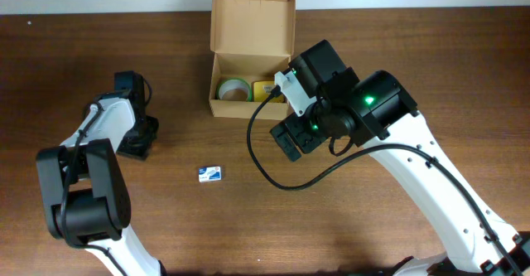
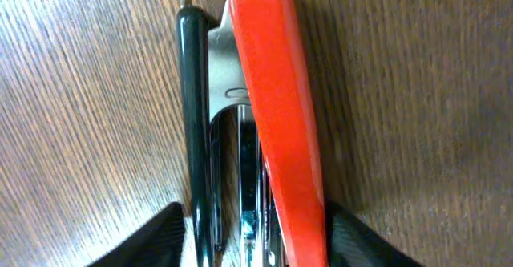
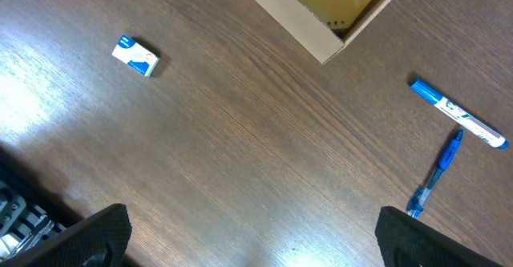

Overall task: Pack container
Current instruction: 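Lift the stapler with the left gripper and carry it over the box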

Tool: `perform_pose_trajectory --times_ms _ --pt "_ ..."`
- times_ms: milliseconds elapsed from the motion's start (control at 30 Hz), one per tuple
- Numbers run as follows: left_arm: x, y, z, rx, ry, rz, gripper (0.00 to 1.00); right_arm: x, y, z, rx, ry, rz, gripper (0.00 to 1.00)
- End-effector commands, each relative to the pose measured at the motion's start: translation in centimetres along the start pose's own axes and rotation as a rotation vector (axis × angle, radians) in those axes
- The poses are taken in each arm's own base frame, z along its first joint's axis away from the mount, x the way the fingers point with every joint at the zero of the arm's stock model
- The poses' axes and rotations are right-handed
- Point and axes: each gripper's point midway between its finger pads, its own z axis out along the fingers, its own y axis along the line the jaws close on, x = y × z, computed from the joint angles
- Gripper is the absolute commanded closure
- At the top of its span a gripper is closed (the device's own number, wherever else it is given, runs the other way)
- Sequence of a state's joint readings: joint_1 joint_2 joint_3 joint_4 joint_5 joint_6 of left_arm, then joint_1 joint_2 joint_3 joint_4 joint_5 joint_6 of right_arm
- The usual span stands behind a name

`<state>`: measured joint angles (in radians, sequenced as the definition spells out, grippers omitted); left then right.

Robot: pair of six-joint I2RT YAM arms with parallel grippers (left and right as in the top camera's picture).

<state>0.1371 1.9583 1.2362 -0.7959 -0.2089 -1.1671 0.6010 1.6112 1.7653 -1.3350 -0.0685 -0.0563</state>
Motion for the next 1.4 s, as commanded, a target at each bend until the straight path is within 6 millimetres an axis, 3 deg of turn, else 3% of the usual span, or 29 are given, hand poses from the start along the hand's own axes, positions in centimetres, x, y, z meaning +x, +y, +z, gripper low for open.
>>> perform_pose_trajectory --times_ms 0,433,500,933,1167,1367 --pt "0.8 0.9 1.4 -0.050 0.033 0.019 0.50 -0.5 0.1 -1.3 -0.004 -0.040 0.003 0.01" --pt "0.8 0.9 1.4 -0.050 0.033 0.027 0.87 -0.5 0.1 -1.3 -0.003 -0.040 0.003 0.01" --pt "0.8 1.0 1.4 -0.050 0.034 0.027 0.96 -0.5 0.1 -1.3 -0.003 -0.040 0.003 0.01" --pt "1.1 2.1 0.4 -0.084 0.049 0.065 0.98 -0.5 0.1 -1.3 -0.004 -0.040 0.003 0.01" --pt "0.1 1.3 -2.9 0.008 0.004 0.138 0.98 -0.5 0.1 -1.3 -0.004 -0.040 0.003 0.01" --pt "0.9 -1.2 -9.2 0.188 -0.085 0.246 0.98 -0.5 0.1 -1.3 -0.004 -0.040 0.003 0.01"
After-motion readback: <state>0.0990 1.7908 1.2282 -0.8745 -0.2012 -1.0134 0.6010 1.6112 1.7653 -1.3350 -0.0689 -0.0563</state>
